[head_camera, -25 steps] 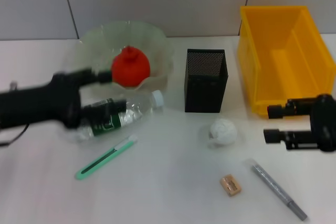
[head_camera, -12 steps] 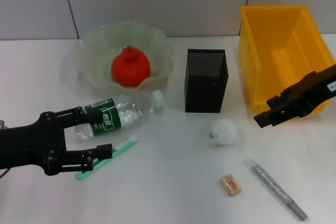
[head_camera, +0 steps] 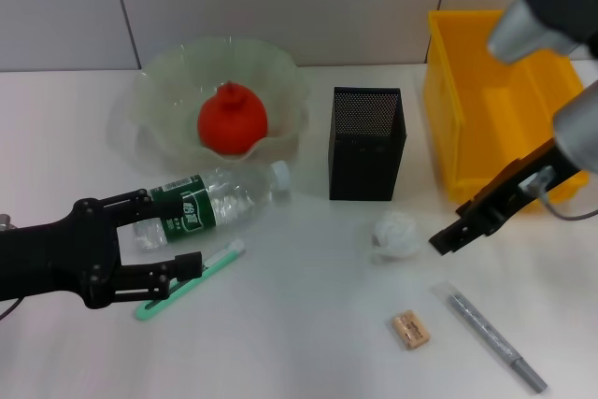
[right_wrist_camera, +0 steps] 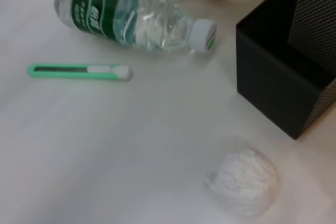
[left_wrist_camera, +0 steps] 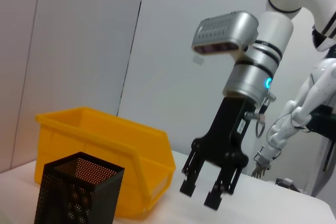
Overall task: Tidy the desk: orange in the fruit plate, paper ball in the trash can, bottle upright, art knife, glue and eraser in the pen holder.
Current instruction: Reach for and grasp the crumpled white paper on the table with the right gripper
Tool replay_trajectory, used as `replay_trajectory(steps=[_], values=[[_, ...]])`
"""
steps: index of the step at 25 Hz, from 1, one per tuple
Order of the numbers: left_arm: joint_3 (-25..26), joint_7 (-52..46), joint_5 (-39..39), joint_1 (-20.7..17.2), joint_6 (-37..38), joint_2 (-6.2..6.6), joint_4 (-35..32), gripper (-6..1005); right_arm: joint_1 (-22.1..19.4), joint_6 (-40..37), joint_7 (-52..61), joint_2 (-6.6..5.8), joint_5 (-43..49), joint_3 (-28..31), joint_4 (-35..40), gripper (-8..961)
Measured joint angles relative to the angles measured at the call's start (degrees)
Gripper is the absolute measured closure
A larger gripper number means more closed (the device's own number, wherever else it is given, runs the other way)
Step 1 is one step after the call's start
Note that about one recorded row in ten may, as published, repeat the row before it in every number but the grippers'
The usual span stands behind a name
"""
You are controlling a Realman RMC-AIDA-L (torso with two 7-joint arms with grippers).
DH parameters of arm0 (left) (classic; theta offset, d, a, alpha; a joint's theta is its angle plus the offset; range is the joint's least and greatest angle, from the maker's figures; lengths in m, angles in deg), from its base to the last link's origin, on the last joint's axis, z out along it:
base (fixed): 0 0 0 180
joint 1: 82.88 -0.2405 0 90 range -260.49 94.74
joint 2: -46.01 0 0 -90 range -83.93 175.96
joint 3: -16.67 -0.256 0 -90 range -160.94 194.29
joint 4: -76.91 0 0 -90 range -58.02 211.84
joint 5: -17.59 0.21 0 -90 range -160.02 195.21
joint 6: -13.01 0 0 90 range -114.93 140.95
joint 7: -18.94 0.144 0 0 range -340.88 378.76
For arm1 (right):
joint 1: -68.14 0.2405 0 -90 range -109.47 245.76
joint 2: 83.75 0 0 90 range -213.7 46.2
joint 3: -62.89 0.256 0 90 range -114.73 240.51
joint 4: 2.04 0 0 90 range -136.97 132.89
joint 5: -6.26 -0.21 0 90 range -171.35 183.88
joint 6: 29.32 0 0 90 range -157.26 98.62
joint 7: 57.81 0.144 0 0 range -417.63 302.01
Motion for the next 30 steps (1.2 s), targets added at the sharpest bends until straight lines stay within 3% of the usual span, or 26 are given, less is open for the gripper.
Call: replay_trajectory(steps=[6,17,30], values=[[-0.1,0.1,0.0,0.3,-0.5,0.0,0.5,154,0.6,7.0,0.8,0.26,-0.2,-5.0,-4.9,193],[-0.5,0.4,0.0,0.0,-1.3,-0.26,0.7,159,0.9,14.8,2.4,0.42,-0.2,-9.4,-8.6,151],[-1.4,5.0,2.6,-0.1,1.6,-0.5,1.7,165,2.9,21.0,2.4,0.52,-2.2,-12.4,-14.7,172]])
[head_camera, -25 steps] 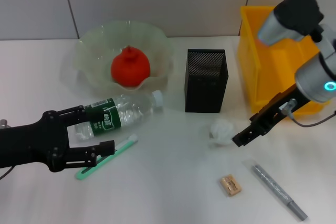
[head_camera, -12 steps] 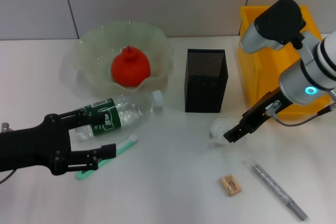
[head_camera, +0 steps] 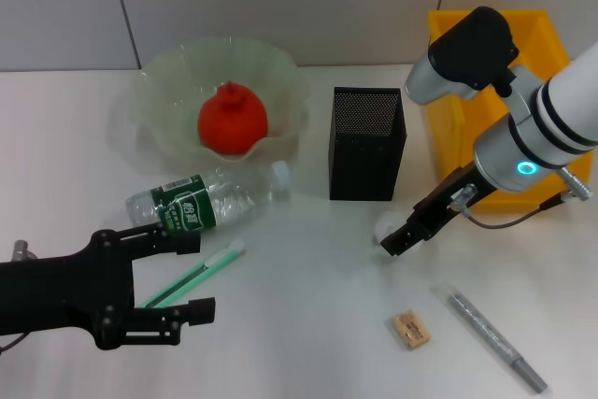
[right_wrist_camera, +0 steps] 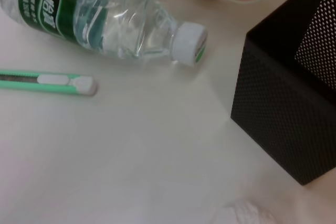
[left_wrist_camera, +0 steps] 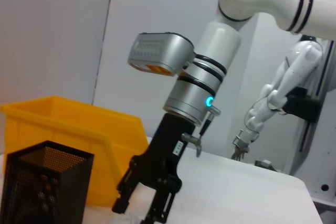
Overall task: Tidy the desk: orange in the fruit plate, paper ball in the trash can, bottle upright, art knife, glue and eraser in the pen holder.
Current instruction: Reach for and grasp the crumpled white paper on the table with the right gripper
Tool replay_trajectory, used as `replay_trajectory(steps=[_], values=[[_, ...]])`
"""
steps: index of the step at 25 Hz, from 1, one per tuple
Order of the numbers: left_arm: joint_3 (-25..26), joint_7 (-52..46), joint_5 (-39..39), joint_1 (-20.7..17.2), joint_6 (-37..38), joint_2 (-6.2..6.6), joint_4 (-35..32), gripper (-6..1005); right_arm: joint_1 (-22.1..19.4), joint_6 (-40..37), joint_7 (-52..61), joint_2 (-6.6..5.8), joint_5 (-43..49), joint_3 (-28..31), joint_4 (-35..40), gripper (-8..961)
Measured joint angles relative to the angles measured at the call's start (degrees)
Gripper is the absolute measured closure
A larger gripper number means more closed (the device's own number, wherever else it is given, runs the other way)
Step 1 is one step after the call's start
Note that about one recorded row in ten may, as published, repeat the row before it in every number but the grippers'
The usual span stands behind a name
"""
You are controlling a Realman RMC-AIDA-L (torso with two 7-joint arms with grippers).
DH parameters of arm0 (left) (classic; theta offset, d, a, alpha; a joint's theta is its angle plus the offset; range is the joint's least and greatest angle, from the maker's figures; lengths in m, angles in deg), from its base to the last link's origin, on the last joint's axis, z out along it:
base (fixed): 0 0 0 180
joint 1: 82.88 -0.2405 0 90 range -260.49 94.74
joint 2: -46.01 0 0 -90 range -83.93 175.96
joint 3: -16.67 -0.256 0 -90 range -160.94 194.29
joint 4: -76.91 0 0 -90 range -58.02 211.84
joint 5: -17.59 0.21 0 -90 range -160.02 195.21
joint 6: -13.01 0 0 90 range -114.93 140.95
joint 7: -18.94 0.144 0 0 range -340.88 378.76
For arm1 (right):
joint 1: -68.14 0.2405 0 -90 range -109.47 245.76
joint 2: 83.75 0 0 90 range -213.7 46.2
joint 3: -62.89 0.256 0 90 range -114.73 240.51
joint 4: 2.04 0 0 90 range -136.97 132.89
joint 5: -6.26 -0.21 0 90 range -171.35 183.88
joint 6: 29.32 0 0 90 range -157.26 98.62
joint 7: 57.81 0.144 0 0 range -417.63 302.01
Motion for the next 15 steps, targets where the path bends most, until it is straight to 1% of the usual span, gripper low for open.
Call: replay_trajectory(steps=[4,7,15], values=[[0.0,0.0,0.5,0.1,-0.4,-0.1,0.3,167,1.7,2.0,0.0,0.0,-0.1,-1.8,-3.3,178],[0.0,0.1,0.5,0.1,-0.4,-0.11,0.3,168,2.3,2.6,0.0,0.0,-0.2,-2.5,-4.2,183],[0.5,0.6,0.5,-0.2,-0.4,-0.19,0.3,171,2.5,3.1,-0.1,0.07,-1.1,-3.9,-4.4,196]])
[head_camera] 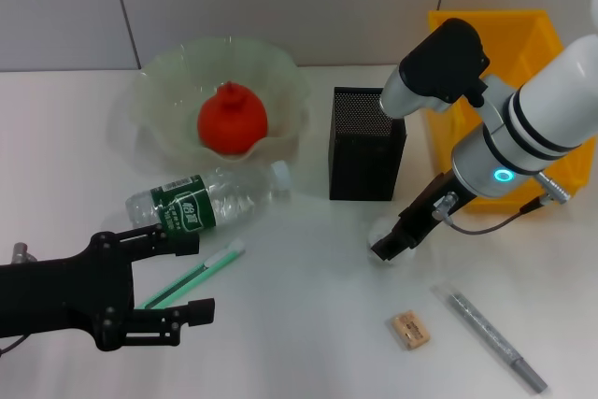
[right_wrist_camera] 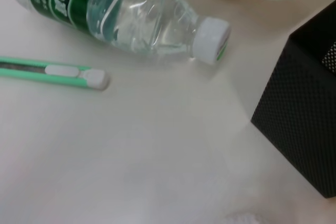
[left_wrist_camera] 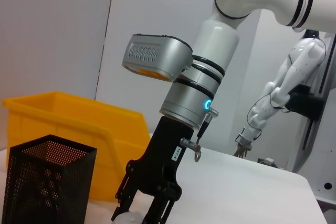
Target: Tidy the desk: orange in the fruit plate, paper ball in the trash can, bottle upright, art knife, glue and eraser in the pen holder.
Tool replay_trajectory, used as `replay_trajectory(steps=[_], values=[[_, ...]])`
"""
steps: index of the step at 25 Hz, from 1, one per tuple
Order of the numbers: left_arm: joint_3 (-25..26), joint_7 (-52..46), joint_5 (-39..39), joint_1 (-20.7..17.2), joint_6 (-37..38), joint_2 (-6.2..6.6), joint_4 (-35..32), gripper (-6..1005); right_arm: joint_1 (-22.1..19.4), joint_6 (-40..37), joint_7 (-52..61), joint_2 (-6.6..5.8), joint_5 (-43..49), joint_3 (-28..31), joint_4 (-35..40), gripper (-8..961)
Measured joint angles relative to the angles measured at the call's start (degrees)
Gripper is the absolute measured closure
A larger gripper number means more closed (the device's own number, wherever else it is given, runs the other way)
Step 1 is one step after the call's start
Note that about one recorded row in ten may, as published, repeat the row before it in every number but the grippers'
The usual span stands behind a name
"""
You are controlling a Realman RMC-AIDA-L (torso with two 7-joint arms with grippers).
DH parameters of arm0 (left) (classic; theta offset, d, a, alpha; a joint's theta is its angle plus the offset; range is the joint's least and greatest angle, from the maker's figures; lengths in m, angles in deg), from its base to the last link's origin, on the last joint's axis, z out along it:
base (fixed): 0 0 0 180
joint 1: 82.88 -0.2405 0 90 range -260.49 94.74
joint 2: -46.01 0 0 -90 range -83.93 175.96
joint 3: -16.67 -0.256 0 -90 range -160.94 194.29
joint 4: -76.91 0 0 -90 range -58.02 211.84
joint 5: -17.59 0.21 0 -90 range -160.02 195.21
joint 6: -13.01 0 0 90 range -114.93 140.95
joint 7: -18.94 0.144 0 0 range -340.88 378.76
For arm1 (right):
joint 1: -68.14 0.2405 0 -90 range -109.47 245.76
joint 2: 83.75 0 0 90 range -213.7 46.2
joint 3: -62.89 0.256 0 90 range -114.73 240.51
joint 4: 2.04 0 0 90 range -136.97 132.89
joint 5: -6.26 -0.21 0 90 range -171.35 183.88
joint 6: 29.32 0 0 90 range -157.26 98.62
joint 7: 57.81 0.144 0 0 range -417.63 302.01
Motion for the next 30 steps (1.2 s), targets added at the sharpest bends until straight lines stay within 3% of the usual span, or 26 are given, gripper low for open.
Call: replay_trajectory(steps=[2,7,9,10,12,13,14,19,25,28,29,30], values=[[0.0,0.0,0.0,-0.1,0.0,0.0,0.0,172,-0.2,-0.1,0.0,0.01,0.0,-0.3,0.2,199],[0.1,0.1,0.0,-0.1,-0.2,-0.01,0.0,174,-2.3,-5.6,0.7,-0.06,0.0,0.3,6.3,371],[0.1,0.3,0.0,-0.1,-0.3,-0.01,0.0,175,-5.3,-12.0,3.4,-0.27,0.4,0.5,15.0,377],[0.1,0.3,0.0,-0.1,-0.3,-0.01,0.0,176,-5.3,-12.0,3.4,-0.27,0.4,0.5,15.0,381],[0.1,0.5,0.0,-0.1,-0.3,-0.01,0.0,177,-9.1,-19.9,6.6,-0.36,1.9,0.7,26.9,387],[0.1,0.5,0.0,-0.1,-0.3,-0.01,0.0,177,-9.1,-19.9,6.6,-0.36,1.9,0.7,26.9,387],[0.1,0.6,0.0,-0.2,-0.3,0.0,0.0,178,-11.3,-24.7,8.4,-0.27,3.8,1.4,35.1,387],[0.1,0.7,0.0,-0.2,-0.3,-0.01,0.0,180,-14.8,-31.4,10.0,-0.08,8.4,5.5,50.6,388],[0.1,0.8,0.0,-0.2,-0.1,-0.36,0.0,182,-16.1,-27.7,9.1,-0.16,13.3,10.2,53.6,389],[0.1,0.8,0.0,-0.2,0.0,-0.6,0.0,184,-17.4,-20.2,7.0,-0.2,13.9,11.3,50.5,389],[0.1,0.8,0.0,-0.2,0.0,-0.68,0.0,184,-18.2,-14.2,6.0,-0.23,13.8,11.3,47.5,389],[0.1,0.8,0.0,-0.2,0.0,-0.68,0.0,185,-18.2,-14.2,6.0,-0.23,13.8,11.3,47.5,389]])
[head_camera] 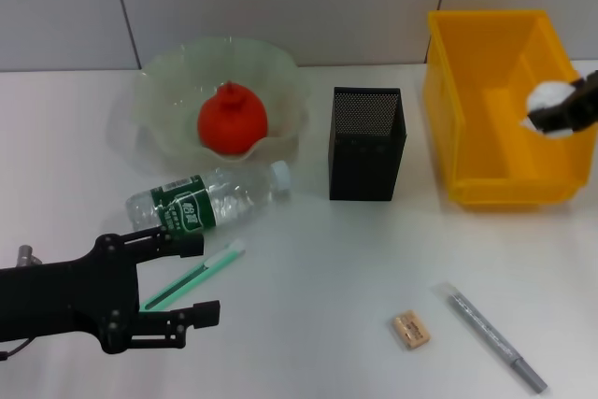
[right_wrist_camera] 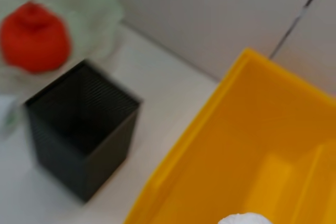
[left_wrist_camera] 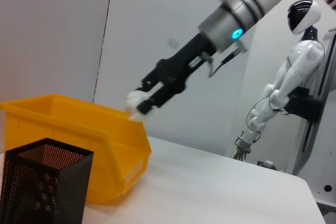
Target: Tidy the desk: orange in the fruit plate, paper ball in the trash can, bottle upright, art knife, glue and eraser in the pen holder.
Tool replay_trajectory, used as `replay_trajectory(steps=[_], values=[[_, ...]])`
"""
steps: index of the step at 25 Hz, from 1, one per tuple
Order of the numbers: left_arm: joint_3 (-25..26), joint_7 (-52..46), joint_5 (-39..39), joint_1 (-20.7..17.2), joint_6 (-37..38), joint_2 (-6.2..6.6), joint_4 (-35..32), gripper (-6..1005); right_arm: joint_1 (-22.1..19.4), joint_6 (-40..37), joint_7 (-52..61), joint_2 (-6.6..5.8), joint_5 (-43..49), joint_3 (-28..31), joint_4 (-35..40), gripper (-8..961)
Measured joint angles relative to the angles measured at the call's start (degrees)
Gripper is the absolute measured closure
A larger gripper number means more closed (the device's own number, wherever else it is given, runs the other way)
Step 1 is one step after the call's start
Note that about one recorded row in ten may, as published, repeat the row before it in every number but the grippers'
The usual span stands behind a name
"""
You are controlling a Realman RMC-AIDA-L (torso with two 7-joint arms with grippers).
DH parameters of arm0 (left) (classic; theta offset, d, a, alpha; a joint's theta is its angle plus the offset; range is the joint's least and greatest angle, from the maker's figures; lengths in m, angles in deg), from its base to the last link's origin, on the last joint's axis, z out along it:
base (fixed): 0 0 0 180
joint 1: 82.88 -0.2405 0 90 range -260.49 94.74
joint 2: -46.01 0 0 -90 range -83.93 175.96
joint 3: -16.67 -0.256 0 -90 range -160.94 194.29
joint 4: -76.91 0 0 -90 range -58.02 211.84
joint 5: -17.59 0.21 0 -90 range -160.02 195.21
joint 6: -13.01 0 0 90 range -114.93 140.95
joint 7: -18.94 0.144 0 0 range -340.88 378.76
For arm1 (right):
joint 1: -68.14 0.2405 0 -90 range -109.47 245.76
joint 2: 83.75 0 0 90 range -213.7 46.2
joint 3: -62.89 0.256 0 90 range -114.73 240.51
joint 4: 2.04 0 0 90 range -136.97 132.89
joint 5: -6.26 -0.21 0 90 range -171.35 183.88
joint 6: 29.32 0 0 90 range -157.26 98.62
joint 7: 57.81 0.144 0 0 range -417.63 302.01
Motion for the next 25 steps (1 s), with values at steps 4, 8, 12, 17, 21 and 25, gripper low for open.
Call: replay_trajectory(steps=[4,8,12,17,21,25], values=[[0.0,0.0,0.0,0.0,0.0,-0.32,0.0,186,-0.3,13.1,-1.2,-0.14,-1.2,-0.8,-9.7,388],[0.0,0.0,0.0,0.0,-0.1,-0.39,0.0,188,0.6,18.6,-1.4,-0.21,-1.6,-0.8,-14.8,382],[0.0,0.0,0.0,0.0,-0.2,-0.46,0.0,190,1.0,21.0,-2.1,-0.21,-2.1,-0.9,-17.0,361],[0.1,0.0,0.0,-0.2,-0.2,-0.49,0.0,192,1.0,21.2,-2.1,-0.2,-2.9,-0.8,-17.0,192],[0.5,0.0,0.0,-0.2,-0.3,-0.48,0.0,194,0.6,20.7,-2.1,-0.19,-3.2,-0.5,-16.5,142],[2.0,0.1,0.0,-0.5,-0.9,-0.32,0.0,196,-0.8,16.3,-3.3,-0.2,-5.9,-0.1,-12.9,131]])
